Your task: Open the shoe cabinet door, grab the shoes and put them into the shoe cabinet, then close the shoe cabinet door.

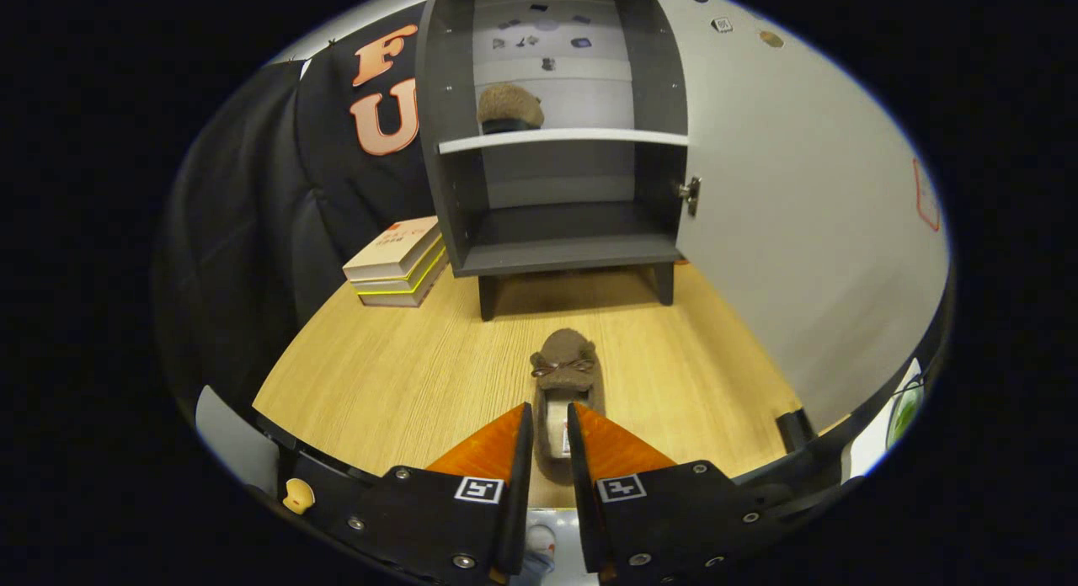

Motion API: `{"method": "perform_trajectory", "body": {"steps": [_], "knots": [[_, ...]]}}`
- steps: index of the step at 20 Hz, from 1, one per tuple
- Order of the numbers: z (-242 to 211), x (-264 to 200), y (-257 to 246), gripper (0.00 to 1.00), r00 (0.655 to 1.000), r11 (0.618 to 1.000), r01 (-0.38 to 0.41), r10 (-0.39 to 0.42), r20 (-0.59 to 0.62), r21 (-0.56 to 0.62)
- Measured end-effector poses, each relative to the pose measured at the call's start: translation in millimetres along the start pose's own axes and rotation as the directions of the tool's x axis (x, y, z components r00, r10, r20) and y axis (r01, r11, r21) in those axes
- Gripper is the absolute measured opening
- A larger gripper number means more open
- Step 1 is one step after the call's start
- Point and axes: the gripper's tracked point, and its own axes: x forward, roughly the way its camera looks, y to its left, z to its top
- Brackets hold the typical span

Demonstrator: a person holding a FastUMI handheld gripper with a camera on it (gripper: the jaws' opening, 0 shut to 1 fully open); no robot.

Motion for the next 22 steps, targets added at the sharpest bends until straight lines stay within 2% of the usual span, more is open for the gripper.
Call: {"method": "perform_trajectory", "body": {"steps": [5, 12, 15, 18, 19, 22], "knots": [[-30.5, 63.0, 4.5, 0.26, 0.993, 0.999, -0.05, 0.048, -0.11, -0.015], [-51.2, 117.1, 4.8, 0.24, 0.974, 0.996, -0.091, 0.093, -0.208, 0.023], [-51.9, 129.7, 7.5, 0.11, 0.973, 0.996, -0.083, 0.088, -0.213, 0.034], [-49.5, 129.0, 5.5, 0.08, 0.969, 0.998, -0.056, 0.063, -0.239, 0.036], [-45.3, 128.1, 5.2, 0.05, 0.972, 0.998, -0.051, 0.054, -0.23, 0.023], [-37.4, 117.0, -0.5, 0.05, 0.975, 0.998, -0.04, 0.029, -0.222, -0.046]]}}
